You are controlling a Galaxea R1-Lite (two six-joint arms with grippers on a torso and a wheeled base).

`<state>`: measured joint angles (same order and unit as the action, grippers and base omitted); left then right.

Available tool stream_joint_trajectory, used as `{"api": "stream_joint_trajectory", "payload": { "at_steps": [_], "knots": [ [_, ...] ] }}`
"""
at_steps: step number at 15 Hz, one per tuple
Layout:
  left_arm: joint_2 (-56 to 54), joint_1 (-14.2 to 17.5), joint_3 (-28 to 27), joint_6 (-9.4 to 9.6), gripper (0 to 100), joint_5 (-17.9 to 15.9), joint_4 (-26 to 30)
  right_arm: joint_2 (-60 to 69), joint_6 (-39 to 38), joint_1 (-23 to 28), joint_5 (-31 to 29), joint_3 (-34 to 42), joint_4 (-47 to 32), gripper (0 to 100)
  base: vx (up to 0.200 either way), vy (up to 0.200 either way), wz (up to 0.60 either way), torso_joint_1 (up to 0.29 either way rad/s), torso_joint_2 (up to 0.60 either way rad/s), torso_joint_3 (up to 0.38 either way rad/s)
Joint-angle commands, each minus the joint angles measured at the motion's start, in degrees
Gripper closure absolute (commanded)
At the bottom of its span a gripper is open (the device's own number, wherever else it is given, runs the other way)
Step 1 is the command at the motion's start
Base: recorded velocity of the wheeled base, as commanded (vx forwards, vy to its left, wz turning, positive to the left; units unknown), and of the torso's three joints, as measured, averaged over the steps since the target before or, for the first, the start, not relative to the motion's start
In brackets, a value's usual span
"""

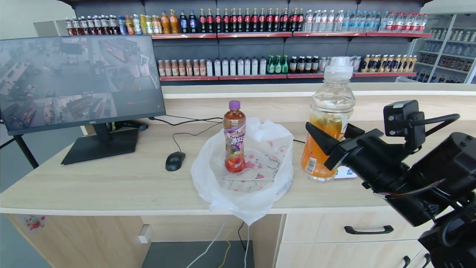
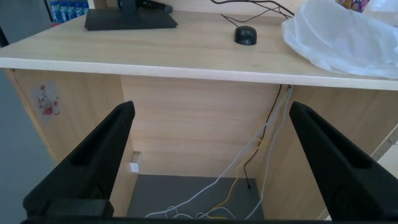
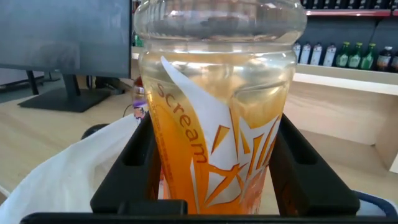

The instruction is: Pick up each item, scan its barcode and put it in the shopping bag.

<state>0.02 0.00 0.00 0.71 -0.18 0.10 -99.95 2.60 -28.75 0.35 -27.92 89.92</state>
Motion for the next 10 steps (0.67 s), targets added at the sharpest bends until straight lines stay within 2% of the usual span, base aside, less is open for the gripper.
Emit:
{"api": "stream_joint_trajectory", "payload": {
  "at_steps": [1, 2, 10],
  "knots": [
    [-0.02, 0.0, 0.0, 0.08, 0, 0.01, -0.01, -1.21, -0.05, -0.43, 0.09, -0.38, 0.08, 100, 0.0, 0.2, 0.0, 0.007, 0.0, -0.007],
    [-0.02, 0.09, 0.0, 0.08, 0, 0.01, -0.01, -1.48, -0.14, -0.52, 0.0, -0.74, 0.08, 100, 0.0, 0.2, 0.0, 0.002, 0.0, -0.002],
    [-0.02, 0.0, 0.0, 0.08, 0, 0.01, -0.01, -9.74, -0.84, -3.25, 0.0, -10.32, 0.08, 100, 0.0, 0.0, 0.0, 0.0, 0.0, 0.0]
  ]
}}
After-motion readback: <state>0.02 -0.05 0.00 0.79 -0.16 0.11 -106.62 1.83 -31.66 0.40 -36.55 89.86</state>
